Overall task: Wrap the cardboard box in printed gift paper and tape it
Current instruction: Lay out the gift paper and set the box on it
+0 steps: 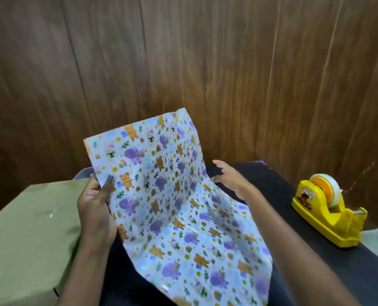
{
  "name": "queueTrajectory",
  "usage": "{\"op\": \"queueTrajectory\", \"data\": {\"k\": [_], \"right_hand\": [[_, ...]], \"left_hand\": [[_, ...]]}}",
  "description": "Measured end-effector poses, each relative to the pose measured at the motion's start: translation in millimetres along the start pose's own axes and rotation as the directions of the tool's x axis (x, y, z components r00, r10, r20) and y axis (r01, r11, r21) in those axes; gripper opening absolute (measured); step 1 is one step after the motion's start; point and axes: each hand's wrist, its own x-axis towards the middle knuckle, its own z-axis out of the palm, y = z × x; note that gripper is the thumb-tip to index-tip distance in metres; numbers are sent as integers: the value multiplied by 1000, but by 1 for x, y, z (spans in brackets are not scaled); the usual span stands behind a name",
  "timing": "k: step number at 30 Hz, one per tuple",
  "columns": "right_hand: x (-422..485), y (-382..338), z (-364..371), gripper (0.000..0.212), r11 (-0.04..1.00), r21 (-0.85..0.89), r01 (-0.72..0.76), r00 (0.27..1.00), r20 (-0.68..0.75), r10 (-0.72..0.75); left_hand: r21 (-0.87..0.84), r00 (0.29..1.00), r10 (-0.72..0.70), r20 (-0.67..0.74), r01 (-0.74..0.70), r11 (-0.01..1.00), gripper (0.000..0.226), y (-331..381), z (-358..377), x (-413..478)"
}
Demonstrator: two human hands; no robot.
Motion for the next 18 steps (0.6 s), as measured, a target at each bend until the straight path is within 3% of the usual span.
{"op": "queueTrajectory", "data": {"k": [2, 4, 11, 14, 15, 18], "right_hand": [[14, -11, 6, 62, 998, 64, 22, 995, 93, -28], [32, -20, 12, 55, 994, 84, 72, 992, 99, -80], [67, -36, 21, 28, 987, 123, 106, 988, -123, -91], [70, -50, 11, 13, 989, 87, 119, 984, -141, -106], [68, -59, 5, 11, 989, 57, 136, 981, -144, -127], [59, -96, -14, 33, 973, -35, 227, 961, -156, -229]], "left_hand": [[-27, 999, -26, -20, 26, 999, 28, -6, -5, -1], [-30, 999, -21, -41, 20, 999, 22, -11, -10, -2], [-58, 980, -7, -199, -4, 998, 17, -32, -34, 9], [-81, 949, -7, -314, -19, 997, 13, -42, -40, 13], [-87, 937, -8, -349, -24, 996, 12, -45, -41, 14], [-114, 877, 9, -481, -73, 991, 13, -52, -35, 17]]}}
